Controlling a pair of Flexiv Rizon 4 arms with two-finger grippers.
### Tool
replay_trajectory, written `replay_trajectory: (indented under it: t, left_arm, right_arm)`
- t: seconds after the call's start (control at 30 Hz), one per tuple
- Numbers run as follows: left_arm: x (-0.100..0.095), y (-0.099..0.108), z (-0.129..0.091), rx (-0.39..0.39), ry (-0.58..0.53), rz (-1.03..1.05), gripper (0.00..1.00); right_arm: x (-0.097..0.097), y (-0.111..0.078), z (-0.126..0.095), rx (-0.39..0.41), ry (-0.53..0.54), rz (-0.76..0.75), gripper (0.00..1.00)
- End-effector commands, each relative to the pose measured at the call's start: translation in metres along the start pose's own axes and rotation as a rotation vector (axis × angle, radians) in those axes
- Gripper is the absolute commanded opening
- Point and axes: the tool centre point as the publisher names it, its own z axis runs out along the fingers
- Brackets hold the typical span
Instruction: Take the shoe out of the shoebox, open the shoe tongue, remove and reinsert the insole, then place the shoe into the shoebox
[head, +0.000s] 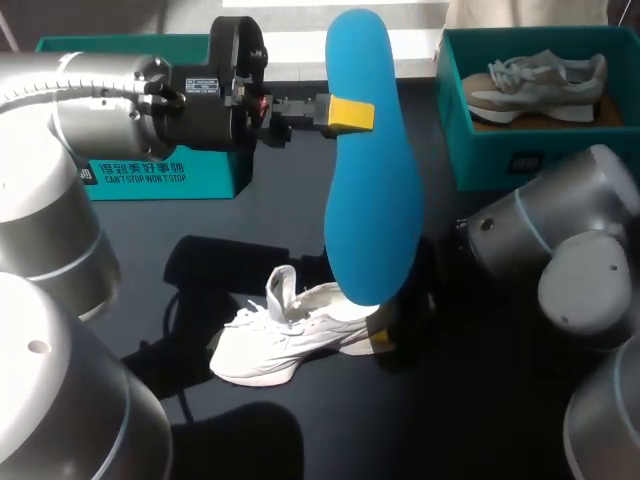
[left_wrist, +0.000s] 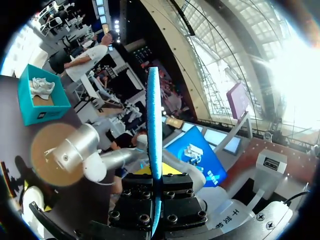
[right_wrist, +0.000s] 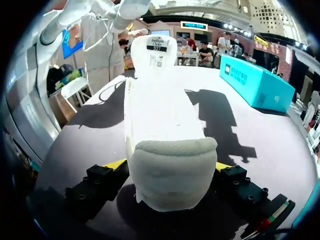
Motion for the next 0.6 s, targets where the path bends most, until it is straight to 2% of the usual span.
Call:
replay_trajectory:
  t: [0.03, 0.1, 0.5, 0.53, 0.6]
  left_arm:
    - [0.001, 0.002, -0.001, 0.001, -0.003, 0.0, 0.0]
    - [0.001, 0.002, -0.001, 0.001, -0.003, 0.0, 0.0]
    - [0.001, 0.002, -0.001, 0.001, -0.003, 0.0, 0.0]
    - [0.001, 0.002, -0.001, 0.001, -0.003, 0.0, 0.0]
    - [0.001, 0.002, -0.001, 0.001, -0.003, 0.0, 0.0]
  right_arm:
    - [0.004, 0.01, -0.019, 0.175, 0.012, 0.033, 1.0]
    - [0.005, 0.013, -0.022, 0.246, 0.018, 0.068, 1.0]
    - [0.005, 0.013, -0.022, 0.246, 0.018, 0.068, 1.0]
    - [0.007, 0.017, -0.025, 0.249, -0.007, 0.041, 1.0]
    - [0.008, 0.027, -0.034, 0.307, -0.015, 0.015, 1.0]
